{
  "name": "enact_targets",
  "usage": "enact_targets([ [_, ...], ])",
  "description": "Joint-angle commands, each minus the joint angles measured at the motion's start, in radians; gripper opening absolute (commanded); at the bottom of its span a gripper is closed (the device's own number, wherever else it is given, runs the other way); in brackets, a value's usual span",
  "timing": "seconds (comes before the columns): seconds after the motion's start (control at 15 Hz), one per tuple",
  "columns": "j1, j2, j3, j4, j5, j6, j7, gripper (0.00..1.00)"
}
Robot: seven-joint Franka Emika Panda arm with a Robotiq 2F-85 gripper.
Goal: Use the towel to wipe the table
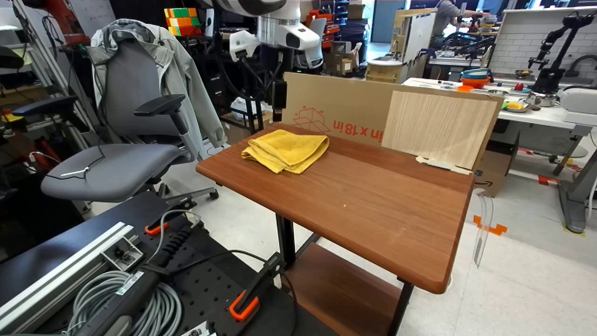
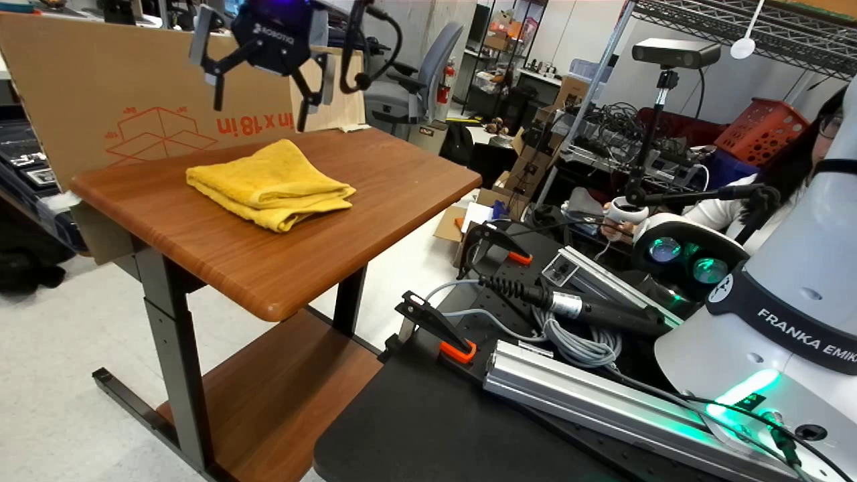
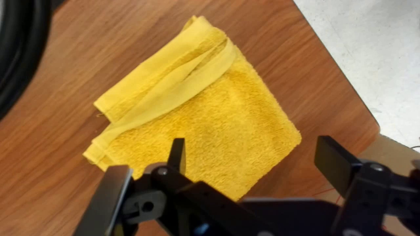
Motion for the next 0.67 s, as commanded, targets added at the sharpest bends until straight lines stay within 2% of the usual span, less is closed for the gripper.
enact_targets([
  [0.0,0.041,0.172,-0.028,0.175,-0.013,-0.021,0.102,1.00],
  [0.4,0.060,0.377,-0.098,0.310,-0.055,-0.063,0.214,1.00],
  [0.47,0.061,0.396,-0.108,0.325,-0.061,-0.081,0.232,1.00],
  [0.53,0.040,0.328,-0.072,0.246,-0.030,-0.029,0.179,1.00],
  [0.6,0.040,0.346,-0.078,0.264,-0.034,-0.043,0.191,1.00],
])
